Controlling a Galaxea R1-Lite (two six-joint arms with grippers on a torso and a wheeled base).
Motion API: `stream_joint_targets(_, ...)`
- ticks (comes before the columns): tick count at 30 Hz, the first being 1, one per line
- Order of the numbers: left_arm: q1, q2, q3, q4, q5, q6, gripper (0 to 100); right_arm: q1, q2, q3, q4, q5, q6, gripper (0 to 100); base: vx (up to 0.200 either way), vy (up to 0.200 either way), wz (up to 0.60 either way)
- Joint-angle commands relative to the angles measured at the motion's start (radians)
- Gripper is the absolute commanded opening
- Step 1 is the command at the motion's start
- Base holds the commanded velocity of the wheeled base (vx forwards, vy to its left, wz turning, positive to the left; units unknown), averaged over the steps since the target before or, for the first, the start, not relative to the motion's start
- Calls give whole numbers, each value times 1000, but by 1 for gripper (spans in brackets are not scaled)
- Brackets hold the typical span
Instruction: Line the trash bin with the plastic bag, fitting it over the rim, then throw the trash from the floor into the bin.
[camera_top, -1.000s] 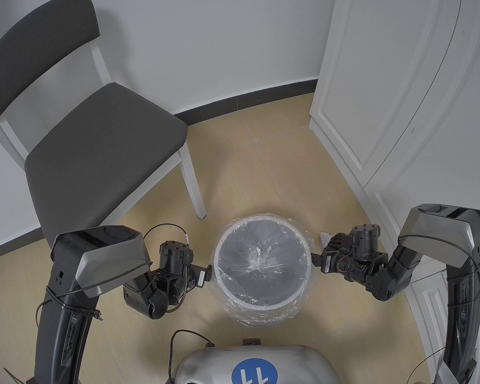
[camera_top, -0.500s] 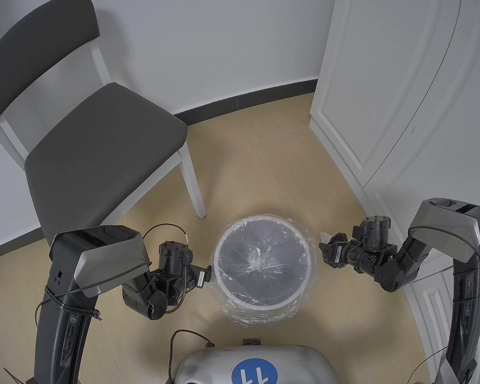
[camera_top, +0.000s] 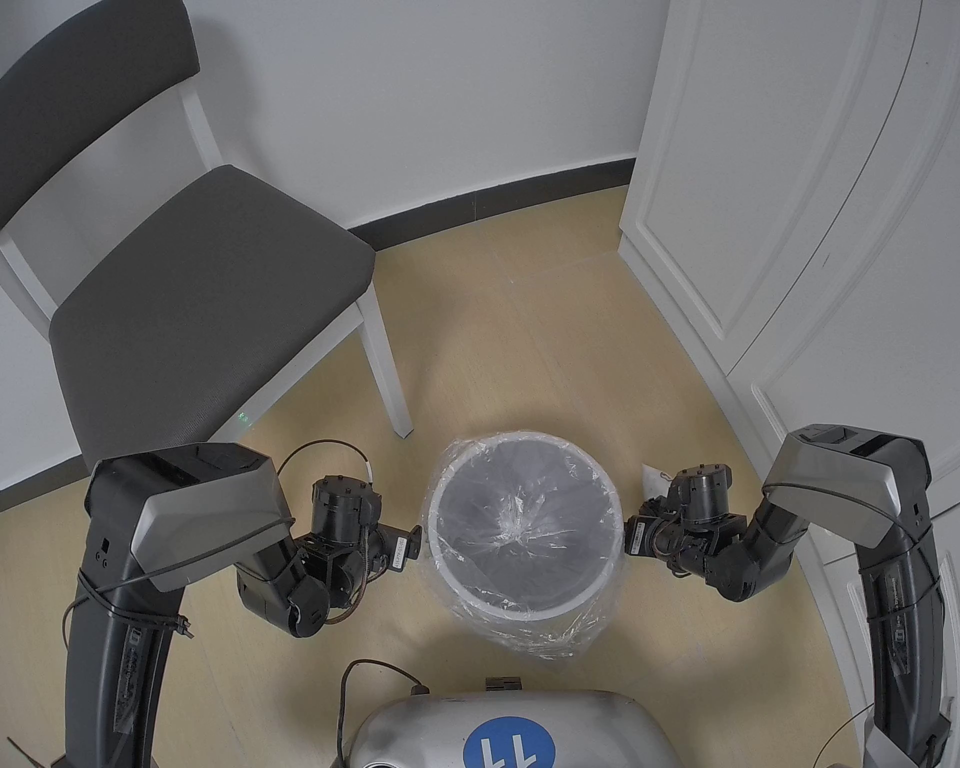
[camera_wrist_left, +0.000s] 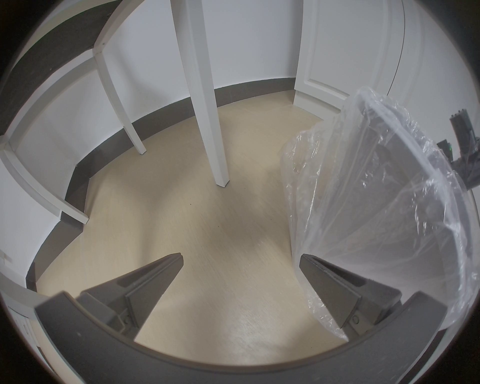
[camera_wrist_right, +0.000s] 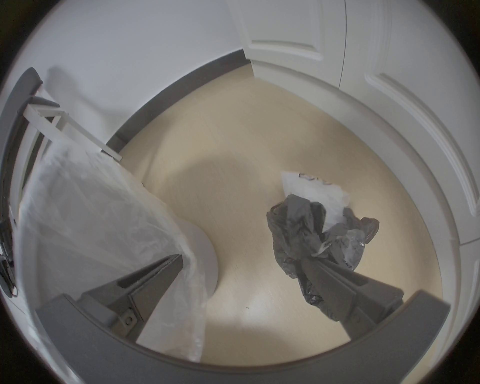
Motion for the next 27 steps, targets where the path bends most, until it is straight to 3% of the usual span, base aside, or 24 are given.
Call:
stream_joint_targets(1, -1, -7, 1, 0, 0, 0, 100, 3, 50, -9, -1, 0, 1, 100, 0, 0, 0)
stream_joint_targets(17, 1, -108, 72, 3, -6, 4, 100, 15, -137, 111, -6, 0, -28, 100, 0, 0, 0)
stream_joint_targets(27, 1, -337, 248, 13, -66, 61, 100, 12, -429, 338, -23, 26, -203, 100, 0, 0, 0)
